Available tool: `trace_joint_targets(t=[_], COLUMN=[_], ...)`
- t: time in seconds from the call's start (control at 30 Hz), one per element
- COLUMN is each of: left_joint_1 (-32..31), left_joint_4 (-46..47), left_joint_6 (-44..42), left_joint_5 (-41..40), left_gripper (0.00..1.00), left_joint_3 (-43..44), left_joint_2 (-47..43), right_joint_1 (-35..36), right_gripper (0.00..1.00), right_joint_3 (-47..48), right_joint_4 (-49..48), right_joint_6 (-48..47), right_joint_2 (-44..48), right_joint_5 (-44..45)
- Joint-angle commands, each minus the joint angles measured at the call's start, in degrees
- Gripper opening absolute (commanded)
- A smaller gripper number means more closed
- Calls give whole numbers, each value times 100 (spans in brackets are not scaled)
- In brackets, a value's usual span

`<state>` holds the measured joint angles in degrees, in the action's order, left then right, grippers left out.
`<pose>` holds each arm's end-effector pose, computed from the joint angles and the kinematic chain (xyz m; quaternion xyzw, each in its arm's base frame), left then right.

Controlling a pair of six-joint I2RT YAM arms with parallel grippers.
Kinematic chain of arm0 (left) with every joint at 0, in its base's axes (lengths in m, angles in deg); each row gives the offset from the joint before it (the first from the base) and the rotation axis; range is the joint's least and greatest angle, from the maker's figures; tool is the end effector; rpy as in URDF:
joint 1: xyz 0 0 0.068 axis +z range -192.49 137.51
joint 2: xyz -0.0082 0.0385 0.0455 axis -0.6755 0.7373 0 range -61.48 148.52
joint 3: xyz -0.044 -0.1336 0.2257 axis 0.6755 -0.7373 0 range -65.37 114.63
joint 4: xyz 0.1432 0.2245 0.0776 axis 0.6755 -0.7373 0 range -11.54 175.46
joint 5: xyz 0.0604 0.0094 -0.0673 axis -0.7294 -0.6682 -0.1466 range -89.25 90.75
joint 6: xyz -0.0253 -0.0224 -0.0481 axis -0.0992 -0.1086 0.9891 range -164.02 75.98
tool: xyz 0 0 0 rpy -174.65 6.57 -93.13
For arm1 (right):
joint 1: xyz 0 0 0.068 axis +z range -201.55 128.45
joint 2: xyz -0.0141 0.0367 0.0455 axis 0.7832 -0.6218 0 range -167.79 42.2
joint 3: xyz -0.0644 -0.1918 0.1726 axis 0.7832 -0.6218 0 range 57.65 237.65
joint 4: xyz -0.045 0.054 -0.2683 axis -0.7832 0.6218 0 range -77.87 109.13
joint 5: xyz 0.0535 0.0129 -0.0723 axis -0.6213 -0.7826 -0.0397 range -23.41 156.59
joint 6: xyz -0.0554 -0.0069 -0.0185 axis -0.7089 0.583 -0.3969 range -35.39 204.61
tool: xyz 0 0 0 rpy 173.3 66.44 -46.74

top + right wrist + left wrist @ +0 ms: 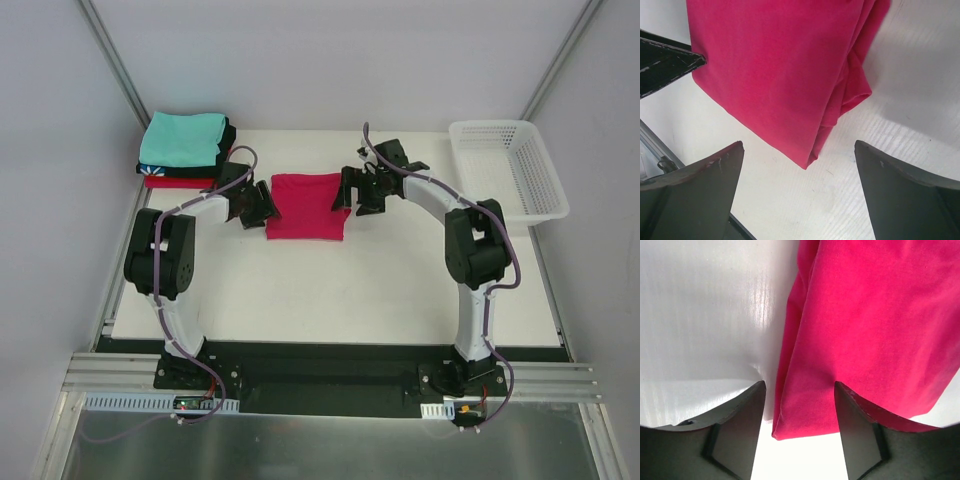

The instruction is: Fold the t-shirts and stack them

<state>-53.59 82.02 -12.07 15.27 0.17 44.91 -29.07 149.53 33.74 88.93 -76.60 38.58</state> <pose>0.4025 -0.0897 0.1535 -0.1171 0.9079 -0.2497 0.3157 0.4343 0.2014 0.1898 -0.2278 0.8825 0.2998 0.2816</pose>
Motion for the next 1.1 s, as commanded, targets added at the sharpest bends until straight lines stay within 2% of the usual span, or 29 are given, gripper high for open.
trace_joint_targets(t=[0.0, 0.13, 0.23, 0.4, 0.43, 0.5, 0.53, 0.63, 1.07], left_joint_1=[46, 46, 37, 19, 11, -7, -16, -51, -209], left_joint_4=[-87, 150, 309, 335, 327, 466, 476, 546, 810], left_joint_6=[-13, 163, 260, 339, 356, 391, 409, 453, 646], left_joint_5=[111, 261, 332, 411, 420, 428, 428, 420, 411], left_gripper=[49, 38, 38, 32, 31, 29, 28, 27, 25], left_joint_3=[275, 196, 126, 108, 100, 38, 12, -137, -1138], left_joint_2=[233, 347, 374, 418, 409, 392, 365, 286, -311], right_joint_1=[-15, 11, 11, 28, 37, 55, 72, 107, 266], right_gripper=[94, 89, 84, 56, 45, 36, 25, 14, 6], right_joint_3=[278, 270, 234, 243, 234, 121, 77, -195, -1592], right_joint_4=[-51, -174, -236, -315, -350, -429, -481, -630, -1185], right_joint_6=[148, 297, 315, 447, 465, 543, 570, 632, 720], right_joint_2=[-204, -318, -371, -477, -486, -486, -477, -407, 111], right_joint_5=[-170, -249, -284, -416, -433, -477, -477, -513, -416])
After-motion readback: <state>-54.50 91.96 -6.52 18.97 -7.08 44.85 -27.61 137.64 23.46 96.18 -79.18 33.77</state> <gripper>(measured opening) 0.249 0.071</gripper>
